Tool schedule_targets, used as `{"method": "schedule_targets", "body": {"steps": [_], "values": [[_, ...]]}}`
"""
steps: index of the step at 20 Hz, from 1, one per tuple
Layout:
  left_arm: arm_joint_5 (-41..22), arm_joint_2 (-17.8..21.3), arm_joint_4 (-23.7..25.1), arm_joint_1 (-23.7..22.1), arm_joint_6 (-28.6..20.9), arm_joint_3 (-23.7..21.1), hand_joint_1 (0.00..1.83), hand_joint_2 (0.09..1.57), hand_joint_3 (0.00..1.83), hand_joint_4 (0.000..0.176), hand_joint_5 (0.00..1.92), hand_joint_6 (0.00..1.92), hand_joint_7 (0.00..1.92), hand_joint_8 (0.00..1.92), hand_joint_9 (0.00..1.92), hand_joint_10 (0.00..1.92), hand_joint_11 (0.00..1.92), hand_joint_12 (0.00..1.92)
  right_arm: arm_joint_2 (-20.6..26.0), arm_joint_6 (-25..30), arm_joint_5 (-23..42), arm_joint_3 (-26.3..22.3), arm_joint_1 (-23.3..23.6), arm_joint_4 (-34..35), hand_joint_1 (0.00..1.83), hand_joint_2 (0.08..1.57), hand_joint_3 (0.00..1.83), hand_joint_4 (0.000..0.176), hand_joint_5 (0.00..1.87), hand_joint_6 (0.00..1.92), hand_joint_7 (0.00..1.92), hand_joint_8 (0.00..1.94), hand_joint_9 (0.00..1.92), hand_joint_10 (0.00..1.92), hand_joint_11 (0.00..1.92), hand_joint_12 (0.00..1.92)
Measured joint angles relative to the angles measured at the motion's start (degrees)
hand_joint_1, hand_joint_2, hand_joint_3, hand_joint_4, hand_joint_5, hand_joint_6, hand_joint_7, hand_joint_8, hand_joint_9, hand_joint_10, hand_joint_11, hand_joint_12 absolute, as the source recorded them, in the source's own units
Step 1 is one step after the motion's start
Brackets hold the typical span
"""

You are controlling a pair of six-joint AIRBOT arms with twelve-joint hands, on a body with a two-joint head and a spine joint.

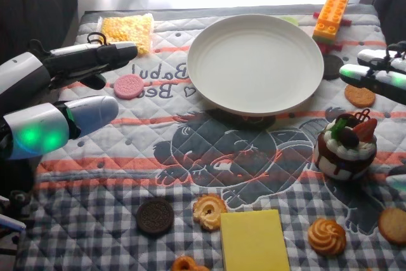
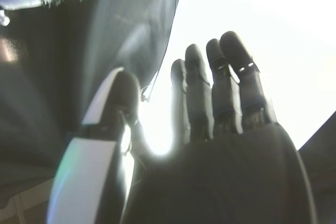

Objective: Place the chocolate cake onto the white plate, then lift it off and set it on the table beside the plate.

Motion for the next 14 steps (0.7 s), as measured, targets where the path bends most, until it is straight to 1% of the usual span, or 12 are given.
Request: {"method": "schedule_targets", "body": {"steps": [1, 2, 4, 5, 6, 7, 8, 9, 11, 12, 13, 14], "values": [[-0.2, 0.0, 0.0, 0.0, 0.0, 0.0, 0.53, 1.38, 0.0, 0.0, 0.37, 0.01, 0.39, 0.01, 0.27, 0.16, 0.0, 1.29, 0.6, 0.0, 1.6, -0.6, -1.1, 0.2, 0.7, 1.03, 0.0, 0.13, 0.0, 0.0, 0.0, 0.0, 0.03, 0.01, 0.0, 0.39], [-0.6, 0.0, 0.0, 0.0, 0.0, -0.2, 0.54, 1.38, 0.0, 0.0, 0.38, 0.01, 0.39, 0.01, 0.28, 0.17, 0.0, 1.3, 1.3, 0.0, 4.2, -1.1, -2.8, 1.0, 0.7, 1.03, 0.0, 0.119, 0.0, 0.0, 0.0, 0.0, 0.02, 0.0, 0.0, 0.24], [-1.7, 0.2, 0.2, 0.4, 0.0, -0.5, 0.59, 1.36, 0.0, 0.0, 0.41, 0.02, 0.42, 0.02, 0.33, 0.19, 0.0, 1.33, 2.1, 0.0, 10.0, -1.9, -7.2, 4.9, 0.73, 1.04, 0.0, 0.068, 0.0, 0.0, 0.0, 0.0, 0.0, 0.0, 0.0, 0.14], [-1.8, 0.4, 0.1, 0.4, 0.0, -0.7, 0.59, 1.36, 0.0, 0.0, 0.41, 0.02, 0.42, 0.01, 0.34, 0.19, 0.0, 1.34, 2.3, -0.1, 12.0, -2.2, -8.9, 6.5, 0.73, 1.05, 0.0, 0.056, 0.0, 0.0, 0.0, 0.0, 0.0, 0.0, 0.0, 0.05], [-2.2, 0.4, 0.2, 0.4, 0.0, -0.7, 0.69, 1.35, 0.0, 0.0, 0.4, 0.01, 0.45, 0.01, 0.38, 0.34, 0.04, 1.5, 2.6, -0.2, 15.0, -2.6, -11.1, 8.7, 0.69, 1.06, 0.01, 0.049, 0.0, 0.0, 0.0, 0.0, 0.01, 0.0, 0.03, 0.05], [-2.8, 0.4, 0.1, 0.4, -0.1, -0.7, 0.69, 1.36, 0.0, 0.0, 0.36, 0.01, 0.43, 0.0, 0.31, 0.5, 0.03, 1.57, 2.6, -0.2, 17.7, -2.8, -12.7, 10.0, 0.68, 1.08, 0.0, 0.049, 0.0, 0.0, 0.0, 0.0, 0.02, 0.01, 0.01, 0.24], [-3.2, 0.4, 0.0, 0.4, -1.8, -0.5, 0.63, 1.37, 0.0, 0.0, 0.33, 0.0, 0.42, 0.0, 0.22, 0.69, 0.01, 1.6, 2.9, -0.2, 21.3, -3.3, -15.2, 11.6, 0.68, 1.09, 0.0, 0.062, 0.0, 0.0, 0.0, 0.0, 0.01, 0.01, 0.0, 0.18], [-3.6, 0.4, 0.5, 0.5, -3.2, 0.0, 0.57, 1.37, 0.0, 0.0, 0.26, 0.0, 0.39, 0.0, 0.17, 0.73, 0.0, 1.51, 3.1, -0.2, 23.2, -3.3, -16.5, 12.0, 0.67, 1.1, 0.0, 0.06, 0.0, 0.0, 0.0, 0.0, 0.02, 0.01, 0.0, 0.15], [-4.6, 0.5, -0.5, 0.5, -4.7, 0.5, 0.58, 1.36, 0.0, 0.039, 0.24, 0.0, 0.37, 0.0, 0.17, 0.66, 0.0, 1.34, 3.1, -0.2, 26.3, -3.6, -17.1, 13.8, 0.71, 1.11, 0.01, 0.058, 0.0, 0.0, 0.0, 0.0, 0.01, 0.0, 0.0, 0.15], [-5.7, 0.7, -1.1, 0.5, -4.8, 0.5, 0.66, 1.35, 0.0, 0.072, 0.23, 0.0, 0.31, 0.0, 0.15, 0.54, 0.0, 1.24, 3.3, -0.2, 27.6, -3.6, -17.1, 13.9, 0.7, 1.11, 0.0, 0.061, 0.0, 0.0, 0.0, 0.0, 0.01, 0.0, 0.0, 0.19], [-6.4, 0.8, -1.2, 0.5, -4.8, 0.5, 0.73, 1.35, 0.0, 0.054, 0.21, 0.0, 0.26, 0.0, 0.13, 0.51, 0.0, 1.24, 3.4, -0.2, 28.5, -3.6, -17.1, 13.8, 0.73, 1.11, 0.0, 0.075, 0.0, 0.0, 0.0, 0.0, 0.01, 0.0, 0.0, 0.19], [-6.9, 1.0, -1.1, 0.5, -4.9, 0.5, 0.72, 1.35, 0.0, 0.064, 0.18, 0.0, 0.2, 0.0, 0.1, 0.49, 0.0, 1.25, 3.4, -0.4, 29.2, -3.6, -17.1, 13.8, 0.74, 1.11, 0.0, 0.08, 0.0, 0.0, 0.0, 0.0, 0.02, 0.0, 0.0, 0.19]]}}
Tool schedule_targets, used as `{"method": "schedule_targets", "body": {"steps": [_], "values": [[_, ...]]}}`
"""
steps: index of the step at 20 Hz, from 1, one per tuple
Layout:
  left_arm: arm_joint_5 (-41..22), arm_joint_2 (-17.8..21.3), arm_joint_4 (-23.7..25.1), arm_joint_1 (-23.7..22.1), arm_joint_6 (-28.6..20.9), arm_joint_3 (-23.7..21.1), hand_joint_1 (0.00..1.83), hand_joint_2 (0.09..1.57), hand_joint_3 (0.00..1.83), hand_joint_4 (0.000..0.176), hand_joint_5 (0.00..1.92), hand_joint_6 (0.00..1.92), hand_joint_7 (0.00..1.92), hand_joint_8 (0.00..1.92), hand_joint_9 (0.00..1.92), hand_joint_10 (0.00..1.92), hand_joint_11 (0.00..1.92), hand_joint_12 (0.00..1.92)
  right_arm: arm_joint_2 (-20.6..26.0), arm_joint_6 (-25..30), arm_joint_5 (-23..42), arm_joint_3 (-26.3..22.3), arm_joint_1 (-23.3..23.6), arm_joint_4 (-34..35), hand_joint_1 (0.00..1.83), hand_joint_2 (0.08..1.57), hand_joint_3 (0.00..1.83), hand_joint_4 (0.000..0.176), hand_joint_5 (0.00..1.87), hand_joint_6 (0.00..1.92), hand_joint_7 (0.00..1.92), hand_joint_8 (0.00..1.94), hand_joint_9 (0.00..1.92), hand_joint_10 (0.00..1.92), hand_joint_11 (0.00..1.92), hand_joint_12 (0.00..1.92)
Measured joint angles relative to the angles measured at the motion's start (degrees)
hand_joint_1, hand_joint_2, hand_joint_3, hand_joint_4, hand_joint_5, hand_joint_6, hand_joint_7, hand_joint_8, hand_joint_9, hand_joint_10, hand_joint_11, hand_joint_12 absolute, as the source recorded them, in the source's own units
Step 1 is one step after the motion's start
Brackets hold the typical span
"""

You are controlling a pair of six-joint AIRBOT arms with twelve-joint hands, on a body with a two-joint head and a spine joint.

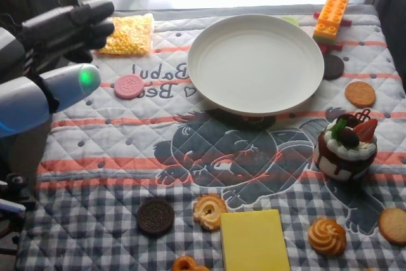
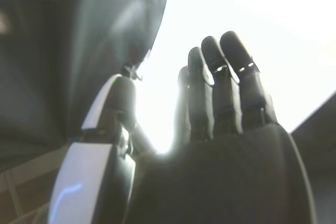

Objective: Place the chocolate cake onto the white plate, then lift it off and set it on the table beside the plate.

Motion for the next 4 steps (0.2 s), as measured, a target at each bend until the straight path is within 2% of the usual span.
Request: {"method": "schedule_targets", "body": {"steps": [1, 3, 4], "values": [[-0.2, 0.5, 0.3, 0.0, 0.0, -0.4, 0.74, 1.35, 0.0, 0.045, 0.16, 0.0, 0.18, 0.0, 0.07, 0.54, 0.0, 1.27, 0.0, 0.0, 0.6, 0.0, 0.1, 0.0, 0.75, 1.11, 0.0, 0.082, 0.0, 0.0, 0.0, 0.0, 0.02, 0.01, 0.0, 0.19], [-1.9, 1.7, 0.3, 0.0, -0.1, -0.9, 0.76, 1.34, 0.0, 0.075, 0.08, 0.0, 0.13, 0.0, 0.01, 0.49, 0.0, 1.11, 0.5, 0.0, 1.7, 0.0, 0.7, 0.2, 0.76, 1.12, 0.0, 0.083, 0.0, 0.0, 0.0, 0.0, 0.02, 0.0, 0.0, 0.32], [-3.9, 2.0, -0.4, 0.0, -0.1, -1.2, 0.77, 1.32, 0.0, 0.098, 0.06, 0.0, 0.13, 0.0, 0.01, 0.42, 0.0, 0.96, 0.9, -0.2, 2.7, 0.0, 0.8, 0.5, 0.76, 1.13, 0.0, 0.097, 0.0, 0.0, 0.0, 0.0, 0.01, 0.0, 0.0, 0.35]]}}
